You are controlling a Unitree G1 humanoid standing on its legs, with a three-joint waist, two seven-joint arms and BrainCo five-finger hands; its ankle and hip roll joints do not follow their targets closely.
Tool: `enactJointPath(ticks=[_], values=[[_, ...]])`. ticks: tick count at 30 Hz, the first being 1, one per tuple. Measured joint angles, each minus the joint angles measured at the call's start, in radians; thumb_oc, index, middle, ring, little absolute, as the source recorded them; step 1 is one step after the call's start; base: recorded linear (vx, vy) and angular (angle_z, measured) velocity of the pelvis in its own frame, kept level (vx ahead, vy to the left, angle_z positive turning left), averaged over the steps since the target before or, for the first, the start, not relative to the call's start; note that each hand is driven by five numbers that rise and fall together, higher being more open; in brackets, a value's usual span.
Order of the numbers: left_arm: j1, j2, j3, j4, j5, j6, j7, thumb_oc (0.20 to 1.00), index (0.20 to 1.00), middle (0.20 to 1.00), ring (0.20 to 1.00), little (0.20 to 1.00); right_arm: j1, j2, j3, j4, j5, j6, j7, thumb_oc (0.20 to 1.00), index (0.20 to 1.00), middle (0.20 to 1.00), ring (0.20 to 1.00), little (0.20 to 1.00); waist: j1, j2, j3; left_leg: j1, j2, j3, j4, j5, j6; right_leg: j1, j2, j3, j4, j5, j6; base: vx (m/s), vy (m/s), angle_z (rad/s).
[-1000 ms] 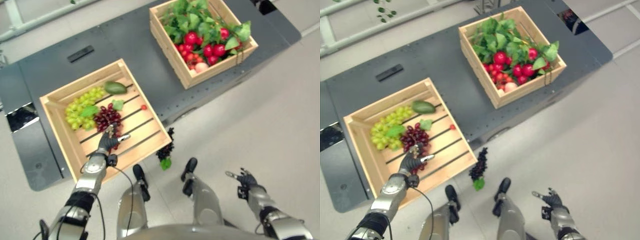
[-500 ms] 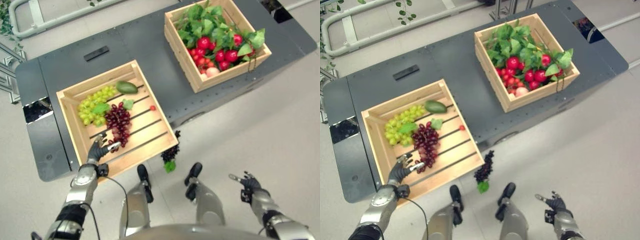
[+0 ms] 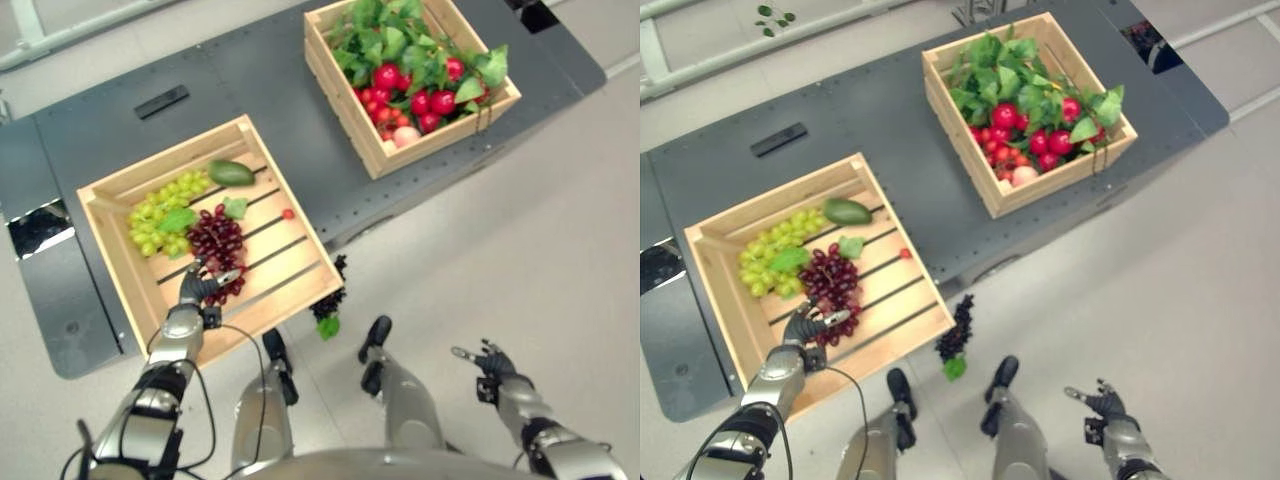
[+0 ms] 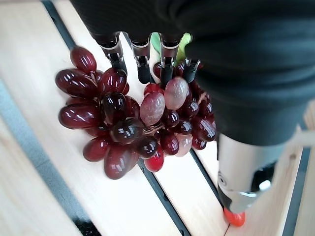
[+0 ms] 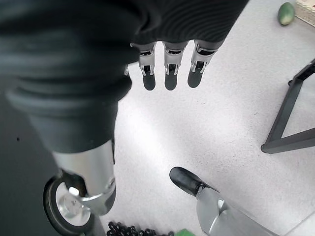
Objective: Pick up the fruits from the basket on one side to the basket on the other side
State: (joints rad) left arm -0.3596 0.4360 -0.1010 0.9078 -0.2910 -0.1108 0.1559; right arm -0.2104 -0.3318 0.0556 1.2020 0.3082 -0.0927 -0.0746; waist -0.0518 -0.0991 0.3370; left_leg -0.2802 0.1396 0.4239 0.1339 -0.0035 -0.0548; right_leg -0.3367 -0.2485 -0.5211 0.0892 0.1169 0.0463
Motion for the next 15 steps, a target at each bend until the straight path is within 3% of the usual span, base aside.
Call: enactJointPath(ticks=[5,15], values=[[-0.047,-0.002,-0.007,0.022,0.003,0.010,0.012,1.000,1.000,1.000,1.000,1.000,-0.004,0.005,0.033,-0.003,0.000,0.000,-0.004,1.000,1.000,1.000,1.000,1.000,-0.020,-0.019,0.004,-0.003,0.000,0.016,-0.002,-0.002,-0.003,-0.018,0.006,0.020,-0.002,0.005,-0.003,0.02,0.003,-0.13],[-0.085,0.018,-0.040,0.029,0.003,0.010,0.024,1.000,1.000,1.000,1.000,1.000,-0.006,0.015,0.043,-0.003,-0.001,0.000,-0.007,1.000,1.000,1.000,1.000,1.000,-0.016,-0.050,0.004,-0.022,0.005,0.028,0.001,-0.004,-0.010,-0.043,0.018,0.032,-0.012,0.010,-0.007,0.01,0.000,-0.04]])
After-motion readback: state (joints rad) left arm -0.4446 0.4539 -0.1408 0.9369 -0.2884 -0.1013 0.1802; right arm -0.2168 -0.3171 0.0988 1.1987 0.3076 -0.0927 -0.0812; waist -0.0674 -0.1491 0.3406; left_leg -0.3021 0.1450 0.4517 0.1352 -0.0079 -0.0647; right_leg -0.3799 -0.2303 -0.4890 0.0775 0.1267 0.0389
